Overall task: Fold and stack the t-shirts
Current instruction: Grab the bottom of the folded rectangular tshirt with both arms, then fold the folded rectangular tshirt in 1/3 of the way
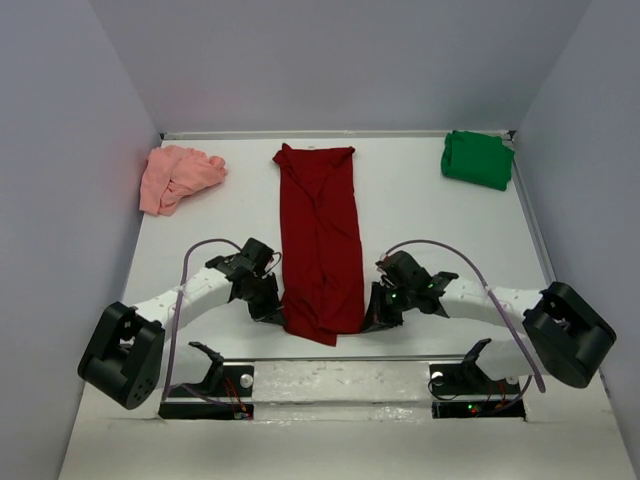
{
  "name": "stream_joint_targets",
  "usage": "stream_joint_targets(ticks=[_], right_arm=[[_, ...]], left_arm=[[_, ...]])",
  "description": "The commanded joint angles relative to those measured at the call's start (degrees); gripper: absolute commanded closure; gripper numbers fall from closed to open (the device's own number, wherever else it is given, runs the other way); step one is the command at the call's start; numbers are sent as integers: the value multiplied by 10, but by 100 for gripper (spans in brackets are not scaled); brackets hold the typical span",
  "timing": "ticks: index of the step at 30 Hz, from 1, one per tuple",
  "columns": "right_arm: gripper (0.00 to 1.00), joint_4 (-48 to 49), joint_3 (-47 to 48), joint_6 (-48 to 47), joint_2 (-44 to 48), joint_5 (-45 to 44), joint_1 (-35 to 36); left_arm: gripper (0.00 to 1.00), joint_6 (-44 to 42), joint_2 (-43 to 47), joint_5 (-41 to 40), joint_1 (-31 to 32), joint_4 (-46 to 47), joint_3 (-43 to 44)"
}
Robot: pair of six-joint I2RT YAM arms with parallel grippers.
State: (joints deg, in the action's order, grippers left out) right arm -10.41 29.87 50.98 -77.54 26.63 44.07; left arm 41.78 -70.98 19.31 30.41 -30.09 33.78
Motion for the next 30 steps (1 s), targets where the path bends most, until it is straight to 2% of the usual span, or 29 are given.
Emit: stream_joint_targets(ticks=[1, 5, 18, 30], right_arm=[[100, -87, 32, 12, 47, -85, 17], [100, -131, 48, 10, 69, -127, 17], [100, -262, 113, -10, 136, -173, 22], [100, -309, 166, -23, 155, -186, 22]], left_arm=[[100, 12, 28, 5, 10, -16, 24], [100, 16, 44, -1, 18, -27, 26], [100, 64, 151, 20, 41, -109, 77], [100, 70, 153, 24, 67, -131, 114]])
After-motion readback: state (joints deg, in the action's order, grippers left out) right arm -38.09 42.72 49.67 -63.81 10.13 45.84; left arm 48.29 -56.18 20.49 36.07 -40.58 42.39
